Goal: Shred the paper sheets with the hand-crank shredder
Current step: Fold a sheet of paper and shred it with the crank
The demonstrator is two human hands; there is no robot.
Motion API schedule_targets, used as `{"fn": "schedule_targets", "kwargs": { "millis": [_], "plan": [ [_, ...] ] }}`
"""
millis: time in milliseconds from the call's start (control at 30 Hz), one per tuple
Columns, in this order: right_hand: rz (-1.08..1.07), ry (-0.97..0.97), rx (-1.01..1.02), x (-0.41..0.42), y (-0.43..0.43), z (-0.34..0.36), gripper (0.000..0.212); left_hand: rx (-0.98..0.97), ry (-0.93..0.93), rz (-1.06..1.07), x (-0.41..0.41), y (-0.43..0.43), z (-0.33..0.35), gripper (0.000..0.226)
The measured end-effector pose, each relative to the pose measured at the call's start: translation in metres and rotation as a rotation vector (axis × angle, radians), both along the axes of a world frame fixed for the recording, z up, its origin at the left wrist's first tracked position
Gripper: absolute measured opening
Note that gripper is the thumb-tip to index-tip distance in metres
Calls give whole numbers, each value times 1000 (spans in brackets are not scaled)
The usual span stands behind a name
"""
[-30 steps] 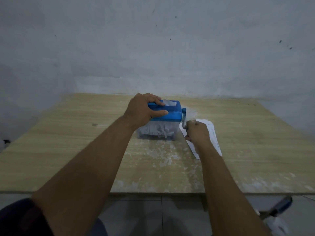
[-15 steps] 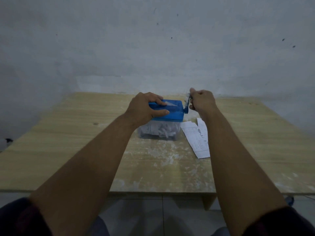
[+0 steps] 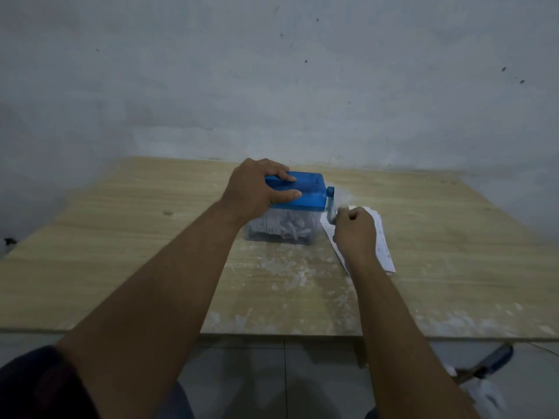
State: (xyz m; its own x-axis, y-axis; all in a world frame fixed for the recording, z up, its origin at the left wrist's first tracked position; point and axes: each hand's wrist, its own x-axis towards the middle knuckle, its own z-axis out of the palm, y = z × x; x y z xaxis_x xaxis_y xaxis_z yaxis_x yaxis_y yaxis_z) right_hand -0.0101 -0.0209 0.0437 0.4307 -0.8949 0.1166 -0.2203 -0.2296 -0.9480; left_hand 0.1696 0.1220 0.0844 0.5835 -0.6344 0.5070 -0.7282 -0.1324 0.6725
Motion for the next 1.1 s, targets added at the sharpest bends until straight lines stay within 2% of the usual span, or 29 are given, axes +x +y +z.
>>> {"fn": "schedule_targets", "kwargs": {
  "millis": [133, 267, 367, 433, 533, 633, 800, 1000, 1100],
  "plan": [
    [4, -121, -20, -7, 3, 36, 27, -1, 3, 20, 0, -1, 0, 36],
    [126, -177, -44, 11, -18, 81, 26, 15, -10, 14, 0, 1, 2, 36],
    [200, -128, -42, 33, -35, 98, 32, 23, -19, 13, -1, 2, 3, 37],
    [241, -30, 3, 48, -51, 90, 37, 25, -17, 14, -2, 2, 3, 37],
    [288, 156, 118, 54, -66, 63, 24, 14, 9, 15, -4, 2, 3, 36],
    [276, 116, 225, 47, -64, 35, 21, 10, 20, 22, -4, 2, 1, 37],
    [232, 111, 211, 19, -47, 9, 18, 0, 2, 36, -7, 2, 0, 37],
    [261, 94, 53, -2, -41, 5, 22, 44, -107, 93, -11, 5, 0, 57],
    [254, 307, -264, -22, -46, -3, 19, 97, -329, 290, -27, 11, -5, 49]
  ]
}}
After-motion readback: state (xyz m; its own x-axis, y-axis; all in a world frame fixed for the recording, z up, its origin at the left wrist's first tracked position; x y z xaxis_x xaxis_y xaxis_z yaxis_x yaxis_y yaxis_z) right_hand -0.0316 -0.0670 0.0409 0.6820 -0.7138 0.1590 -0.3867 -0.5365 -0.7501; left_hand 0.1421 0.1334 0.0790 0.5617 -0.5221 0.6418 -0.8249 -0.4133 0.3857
